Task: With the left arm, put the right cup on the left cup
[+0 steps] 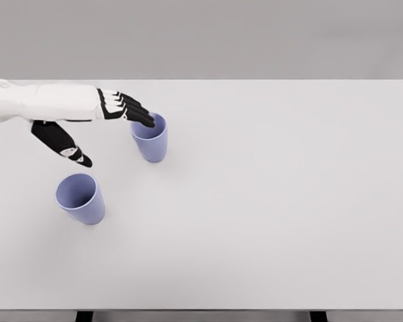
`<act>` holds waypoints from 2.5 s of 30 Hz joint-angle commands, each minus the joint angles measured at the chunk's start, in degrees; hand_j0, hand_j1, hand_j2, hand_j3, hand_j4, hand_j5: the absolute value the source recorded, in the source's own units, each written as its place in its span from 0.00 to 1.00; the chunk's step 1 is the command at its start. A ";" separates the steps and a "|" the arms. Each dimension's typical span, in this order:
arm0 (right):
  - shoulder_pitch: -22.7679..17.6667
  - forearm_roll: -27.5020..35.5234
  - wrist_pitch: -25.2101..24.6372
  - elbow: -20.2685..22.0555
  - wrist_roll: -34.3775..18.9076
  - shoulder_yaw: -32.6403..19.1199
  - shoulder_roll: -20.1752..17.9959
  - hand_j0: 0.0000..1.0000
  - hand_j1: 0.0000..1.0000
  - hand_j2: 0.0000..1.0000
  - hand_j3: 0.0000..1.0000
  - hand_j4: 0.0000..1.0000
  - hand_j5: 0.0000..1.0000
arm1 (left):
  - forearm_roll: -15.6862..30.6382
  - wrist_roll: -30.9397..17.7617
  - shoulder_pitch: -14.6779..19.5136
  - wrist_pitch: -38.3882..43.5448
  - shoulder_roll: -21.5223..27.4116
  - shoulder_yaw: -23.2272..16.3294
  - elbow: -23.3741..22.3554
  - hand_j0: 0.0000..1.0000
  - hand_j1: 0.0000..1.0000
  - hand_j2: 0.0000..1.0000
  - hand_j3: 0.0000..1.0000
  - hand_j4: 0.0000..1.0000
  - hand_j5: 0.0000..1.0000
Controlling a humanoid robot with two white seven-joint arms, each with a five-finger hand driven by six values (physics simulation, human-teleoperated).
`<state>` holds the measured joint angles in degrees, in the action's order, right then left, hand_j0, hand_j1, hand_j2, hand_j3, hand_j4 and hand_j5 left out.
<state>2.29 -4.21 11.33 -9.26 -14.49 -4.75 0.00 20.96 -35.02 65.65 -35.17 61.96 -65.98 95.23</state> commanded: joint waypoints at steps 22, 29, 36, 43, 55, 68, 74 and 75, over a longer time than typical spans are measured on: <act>-0.09 -0.01 0.01 -0.32 0.07 0.09 0.00 1.00 1.00 1.00 1.00 1.00 1.00 | -8.04 0.02 2.37 0.17 -20.21 -4.33 -28.78 1.00 1.00 1.00 1.00 1.00 1.00; -0.09 -0.01 0.01 -0.32 0.07 0.09 0.00 1.00 1.00 1.00 1.00 1.00 1.00 | -9.79 0.02 0.35 0.17 -23.20 -4.33 -31.33 1.00 1.00 1.00 1.00 1.00 1.00; -0.09 -0.01 0.01 -0.32 0.07 0.17 0.00 1.00 1.00 1.00 1.00 1.00 1.00 | -9.97 0.02 0.26 0.17 -24.25 -4.33 -31.51 1.00 1.00 1.00 1.00 1.00 1.00; -0.09 -0.01 0.01 -0.32 0.07 0.18 0.00 1.00 1.00 1.00 1.00 1.00 1.00 | -12.34 0.02 0.26 0.17 -23.90 -3.81 -31.42 1.00 1.00 1.00 1.00 1.00 1.00; -0.09 -0.01 0.01 -0.32 0.07 0.17 0.00 1.00 1.00 1.00 1.00 1.00 1.00 | -16.65 0.02 -0.53 0.17 -26.98 -2.22 -34.93 1.00 1.00 1.00 1.00 1.00 1.00; -0.09 -0.01 0.01 -0.32 0.07 0.09 0.00 1.00 1.00 1.00 1.00 1.00 1.00 | -17.35 0.02 -2.02 0.17 -27.77 -2.13 -38.01 0.67 0.67 0.67 0.67 0.67 0.67; -0.09 -0.01 0.01 -0.32 0.07 0.09 0.00 1.00 1.00 1.00 1.00 1.00 1.00 | -17.35 0.02 -2.73 0.17 -27.68 -0.99 -37.92 0.64 0.64 0.64 0.64 0.64 0.64; -0.09 -0.01 0.01 -0.32 0.07 0.18 0.00 1.00 1.00 1.00 1.00 1.00 1.00 | -17.26 0.02 -2.73 0.17 -27.42 -0.82 -37.49 0.64 0.64 0.64 0.64 0.64 0.64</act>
<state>2.20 -4.19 11.33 -9.58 -14.40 -4.60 0.00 3.33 -34.93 62.93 -35.13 34.37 -67.06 57.49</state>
